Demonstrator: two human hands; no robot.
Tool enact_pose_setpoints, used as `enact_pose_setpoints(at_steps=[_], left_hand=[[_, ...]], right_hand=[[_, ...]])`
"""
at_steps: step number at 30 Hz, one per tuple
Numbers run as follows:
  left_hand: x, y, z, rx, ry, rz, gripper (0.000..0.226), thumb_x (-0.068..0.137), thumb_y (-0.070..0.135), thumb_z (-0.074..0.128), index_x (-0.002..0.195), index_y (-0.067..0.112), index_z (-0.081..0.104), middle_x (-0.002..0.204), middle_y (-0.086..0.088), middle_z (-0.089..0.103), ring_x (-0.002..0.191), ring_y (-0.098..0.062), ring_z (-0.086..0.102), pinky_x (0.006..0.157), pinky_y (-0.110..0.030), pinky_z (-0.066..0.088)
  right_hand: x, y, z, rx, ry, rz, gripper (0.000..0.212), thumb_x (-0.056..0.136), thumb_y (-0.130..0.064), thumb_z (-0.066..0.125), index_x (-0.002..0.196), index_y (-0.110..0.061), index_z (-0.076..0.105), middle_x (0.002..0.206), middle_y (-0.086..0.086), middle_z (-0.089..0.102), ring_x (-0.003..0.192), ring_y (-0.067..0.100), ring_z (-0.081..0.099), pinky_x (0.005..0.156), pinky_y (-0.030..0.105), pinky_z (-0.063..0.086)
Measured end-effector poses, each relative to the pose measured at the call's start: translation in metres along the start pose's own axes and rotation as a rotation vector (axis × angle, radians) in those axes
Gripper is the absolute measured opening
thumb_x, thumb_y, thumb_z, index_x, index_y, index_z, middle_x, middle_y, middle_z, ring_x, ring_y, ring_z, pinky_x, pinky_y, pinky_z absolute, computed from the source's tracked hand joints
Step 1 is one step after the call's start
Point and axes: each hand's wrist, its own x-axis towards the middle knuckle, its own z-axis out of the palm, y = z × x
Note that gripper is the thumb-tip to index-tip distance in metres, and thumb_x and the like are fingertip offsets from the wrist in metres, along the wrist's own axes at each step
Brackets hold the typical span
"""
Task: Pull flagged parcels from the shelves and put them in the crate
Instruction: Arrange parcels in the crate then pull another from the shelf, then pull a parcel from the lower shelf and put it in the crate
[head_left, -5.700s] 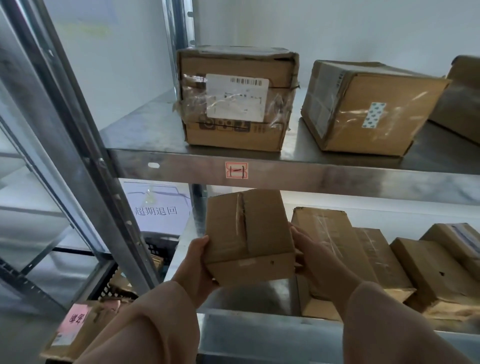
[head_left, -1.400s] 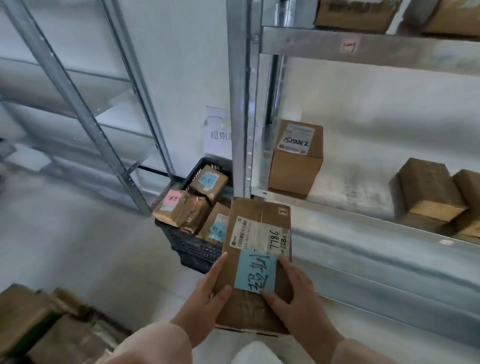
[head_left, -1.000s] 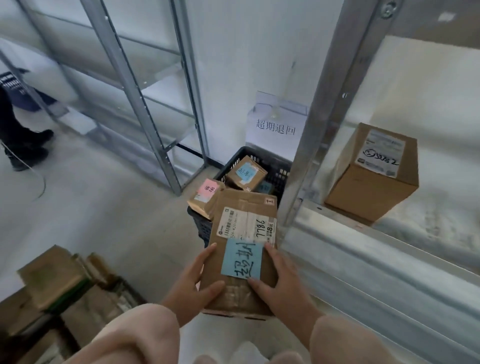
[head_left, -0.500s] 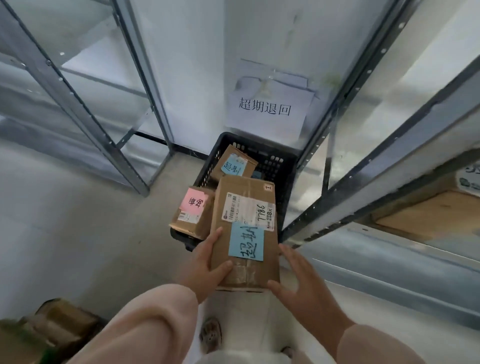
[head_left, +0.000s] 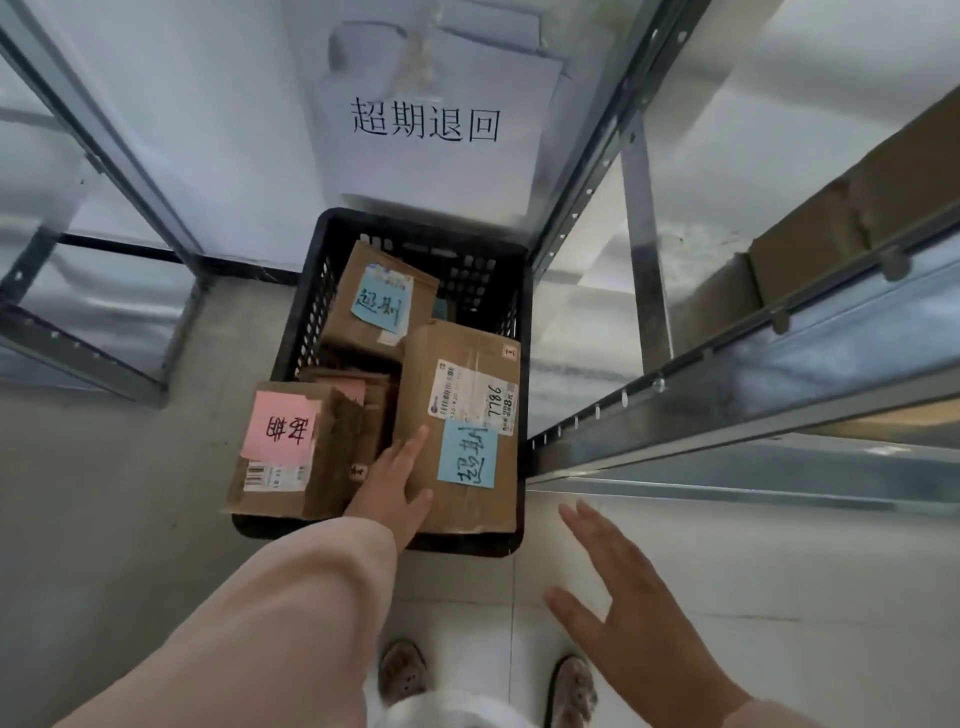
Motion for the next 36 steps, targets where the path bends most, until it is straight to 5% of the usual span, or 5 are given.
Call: enact_pose_setpoints(at_steps=[7, 15, 25, 31, 36], left_hand=[[-0.025, 0.029, 0.005, 0.254, 0.027, -0.053, 0.085, 0.09, 0.047, 0.057, 0.151, 0.042, -0.003, 0.162, 0.009, 0.002, 0.148, -0.02, 0.01, 0.117, -0.044, 0.021], [-0.132, 0.128, 0.011, 0.471, 0.357, 0.314, 0.068, 0.089, 0.052, 0.054, 0.148, 0.032, 0.029, 0.155, 0.005, 0.032, 0.143, -0.017, 0.029, 0.114, -0.038, 0.025], [-0.245, 0.306, 0.109, 0.496, 0.49, 0.579, 0.065, 0.087, 0.053, 0.054, 0.146, 0.034, 0.034, 0.153, 0.004, 0.037, 0.142, -0.021, 0.031, 0.114, -0.048, 0.029], [-0.266, 0.401, 0.187, 0.507, 0.484, 0.692, 0.068, 0.091, 0.059, 0.045, 0.15, 0.043, 0.015, 0.159, 0.01, 0.018, 0.148, -0.013, 0.011, 0.119, -0.039, 0.013], [-0.262, 0.46, 0.228, 0.49, 0.445, 0.774, 0.07, 0.09, 0.059, 0.047, 0.15, 0.042, 0.015, 0.16, 0.011, 0.017, 0.147, -0.013, 0.013, 0.119, -0.039, 0.02]], right_hand=[[-0.021, 0.002, -0.021, -0.08, 0.03, 0.009, 0.07, 0.088, -0.061, 0.048, 0.137, -0.062, -0.002, 0.149, -0.036, -0.009, 0.143, -0.004, -0.002, 0.117, 0.026, 0.01], [-0.072, 0.008, -0.071, -0.183, 0.177, -0.102, 0.077, 0.087, -0.066, 0.043, 0.149, -0.045, 0.003, 0.159, -0.018, -0.005, 0.146, 0.006, -0.007, 0.12, 0.032, 0.006], [-0.193, 0.111, -0.172, -0.244, 0.413, -0.221, 0.077, 0.087, -0.067, 0.041, 0.143, -0.048, -0.009, 0.16, -0.014, -0.005, 0.143, 0.003, -0.016, 0.116, 0.025, -0.007], [-0.259, 0.18, -0.237, -0.199, 0.605, -0.165, 0.076, 0.084, -0.073, 0.034, 0.147, -0.047, 0.0, 0.158, -0.017, -0.006, 0.146, 0.007, -0.008, 0.117, 0.029, -0.002], [-0.289, 0.227, -0.274, -0.121, 0.69, -0.046, 0.078, 0.084, -0.07, 0.039, 0.149, -0.043, 0.005, 0.161, -0.012, 0.0, 0.148, 0.01, -0.003, 0.116, 0.031, 0.002]])
